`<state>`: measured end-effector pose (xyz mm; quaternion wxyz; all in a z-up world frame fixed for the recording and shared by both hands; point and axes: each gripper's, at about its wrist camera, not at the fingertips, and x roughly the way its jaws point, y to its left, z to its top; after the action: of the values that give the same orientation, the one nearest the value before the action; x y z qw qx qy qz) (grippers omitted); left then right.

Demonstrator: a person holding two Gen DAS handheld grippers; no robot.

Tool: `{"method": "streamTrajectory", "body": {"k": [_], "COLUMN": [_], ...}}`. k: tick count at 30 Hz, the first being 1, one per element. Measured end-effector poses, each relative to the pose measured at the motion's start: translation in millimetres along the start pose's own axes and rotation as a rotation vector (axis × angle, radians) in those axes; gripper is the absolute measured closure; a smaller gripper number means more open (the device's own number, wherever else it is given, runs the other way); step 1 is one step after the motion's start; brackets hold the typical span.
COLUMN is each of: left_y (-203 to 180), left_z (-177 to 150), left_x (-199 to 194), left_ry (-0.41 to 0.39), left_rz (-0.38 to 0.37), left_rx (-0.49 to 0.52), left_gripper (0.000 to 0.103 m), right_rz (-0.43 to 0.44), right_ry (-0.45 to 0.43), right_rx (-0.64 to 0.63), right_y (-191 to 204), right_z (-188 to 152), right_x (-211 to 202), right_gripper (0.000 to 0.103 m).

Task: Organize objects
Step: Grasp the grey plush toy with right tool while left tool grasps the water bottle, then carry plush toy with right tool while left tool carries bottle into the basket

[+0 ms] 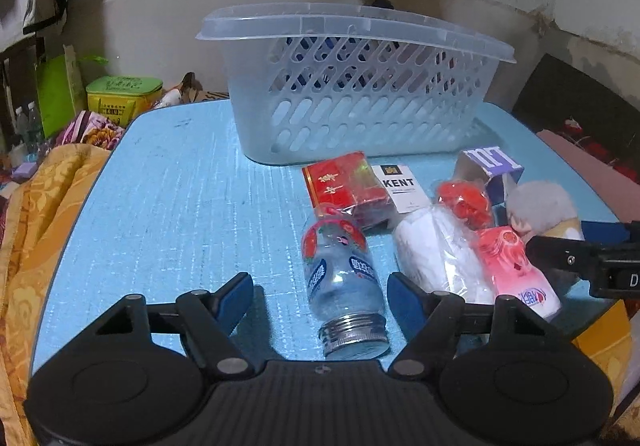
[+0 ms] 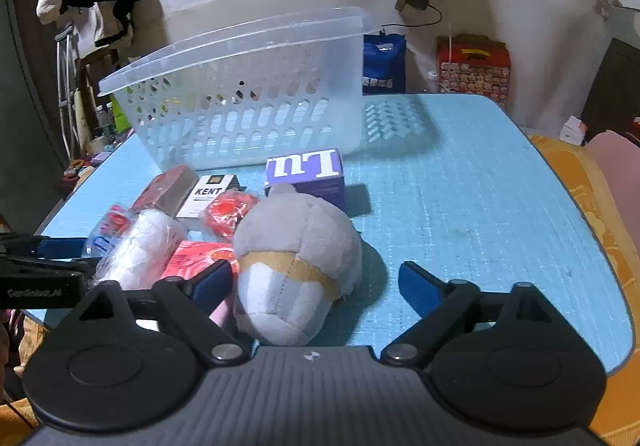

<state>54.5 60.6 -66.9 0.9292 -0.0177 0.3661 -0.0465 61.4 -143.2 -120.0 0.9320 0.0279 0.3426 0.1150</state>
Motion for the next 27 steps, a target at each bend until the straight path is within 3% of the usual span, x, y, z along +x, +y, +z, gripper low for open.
{"method": "streamTrajectory", "body": {"k": [1,3,4,12,27], "left_y": [0.4,-2.8,-4.8,-2.4,-9.2], "left_z": [0.1,-0.4,-1.4,2.1,10.3], "left_x": [-0.2,-1.4,-2.4,-20.5,-50.1], "left_ry": [0.005,0.005,0.004,-0.061,-0.195], "left_rz": [-0.008,0.012,0.023,0.03,0.022], "left_rx": [0.0,0.031,0.048,0.043,0.052], "left_gripper": [0.045,0.059,0.059,0.059,0.059], "right_rz": [0.011,0.029,0.039,0.015,0.012], "right_ry": [0.0,0.004,0.005,-0.021,-0.204], "right_rx": [-0.001,-0.009,-0.011,-0.023,-0.048], "right_y": [0.0,0.2,-0.3,-4.7,-2.2], "right_z": [0.3,0.0,0.8,0.3,7.2], "right_x": [-1.2,-3.7,-4.2,-14.2,-49.5], "right_gripper": [0.023,0.035,0.039,0.04,0.04]}}
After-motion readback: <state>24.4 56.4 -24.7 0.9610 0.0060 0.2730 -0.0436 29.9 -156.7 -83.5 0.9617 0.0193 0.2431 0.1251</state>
